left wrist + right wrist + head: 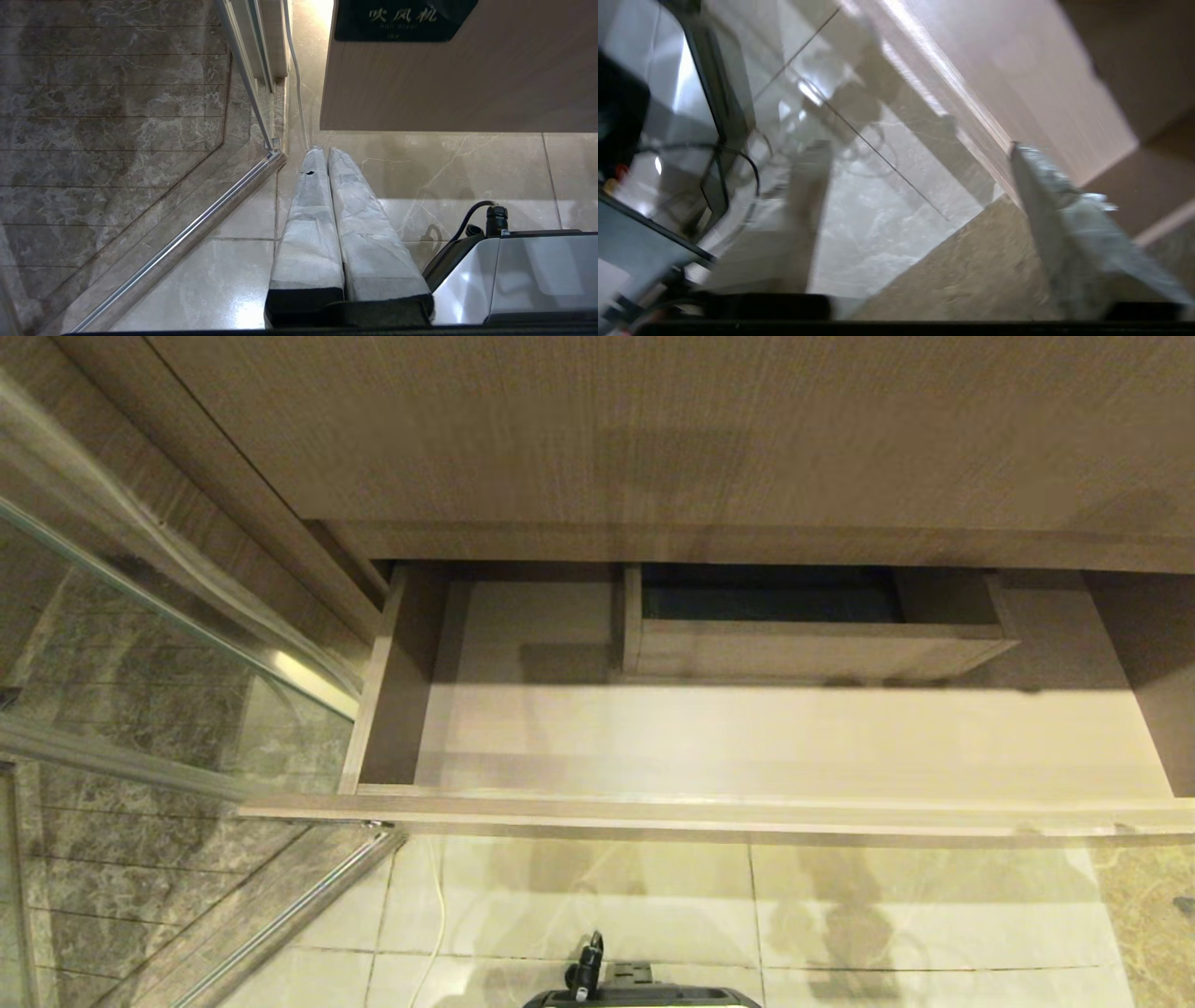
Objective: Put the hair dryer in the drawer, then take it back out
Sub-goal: Pull open the drawer
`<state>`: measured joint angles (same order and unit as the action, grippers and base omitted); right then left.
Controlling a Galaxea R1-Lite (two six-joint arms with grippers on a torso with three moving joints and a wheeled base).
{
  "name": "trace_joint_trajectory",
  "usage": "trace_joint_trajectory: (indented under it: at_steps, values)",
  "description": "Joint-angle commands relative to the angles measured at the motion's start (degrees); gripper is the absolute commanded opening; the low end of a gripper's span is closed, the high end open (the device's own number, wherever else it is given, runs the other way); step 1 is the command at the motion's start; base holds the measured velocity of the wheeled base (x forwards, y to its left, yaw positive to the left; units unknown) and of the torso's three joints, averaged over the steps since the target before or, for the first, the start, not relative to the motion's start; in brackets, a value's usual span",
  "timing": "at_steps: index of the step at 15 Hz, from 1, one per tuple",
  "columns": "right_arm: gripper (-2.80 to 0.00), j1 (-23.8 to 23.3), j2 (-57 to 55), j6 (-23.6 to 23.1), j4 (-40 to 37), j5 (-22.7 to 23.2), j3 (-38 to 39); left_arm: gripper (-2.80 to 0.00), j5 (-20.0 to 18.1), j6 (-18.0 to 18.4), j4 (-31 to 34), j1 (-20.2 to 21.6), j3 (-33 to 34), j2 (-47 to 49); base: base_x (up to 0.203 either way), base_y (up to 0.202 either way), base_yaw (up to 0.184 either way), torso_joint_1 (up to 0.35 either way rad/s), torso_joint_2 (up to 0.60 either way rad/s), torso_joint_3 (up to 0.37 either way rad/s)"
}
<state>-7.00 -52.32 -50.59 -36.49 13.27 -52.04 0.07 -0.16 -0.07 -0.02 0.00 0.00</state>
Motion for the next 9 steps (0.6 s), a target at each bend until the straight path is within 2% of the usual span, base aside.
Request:
trace_joint_trajectory:
  at_steps: [1,4,5,6,9]
  values:
    - [-2.80,-0.2,5.8,4.3,-0.1,-0.2,0.2,-2.80,0.0,0.0,0.0,0.0,0.1,0.0,0.000,0.000,0.000,0.000,0.00,0.000]
    - [-2.80,-0.1,11.1,18.5,0.0,-0.6,1.0,-2.80,0.0,0.0,0.0,0.0,0.1,0.0,0.000,0.000,0.000,0.000,0.00,0.000]
    - [-2.80,-0.1,13.5,22.0,0.4,-0.6,1.5,-2.80,0.0,0.0,0.0,0.0,0.1,0.0,0.000,0.000,0.000,0.000,0.00,0.000]
    - [-2.80,-0.1,15.6,24.5,0.5,-0.6,2.1,-2.80,0.0,0.0,0.0,0.0,0.1,-0.1,0.000,0.000,0.000,0.000,0.00,0.000]
    - [-2.80,0.0,19.2,27.8,1.2,-1.0,3.6,-2.80,0.0,0.0,0.0,0.0,0.1,0.0,0.000,0.000,0.000,0.000,0.00,0.000]
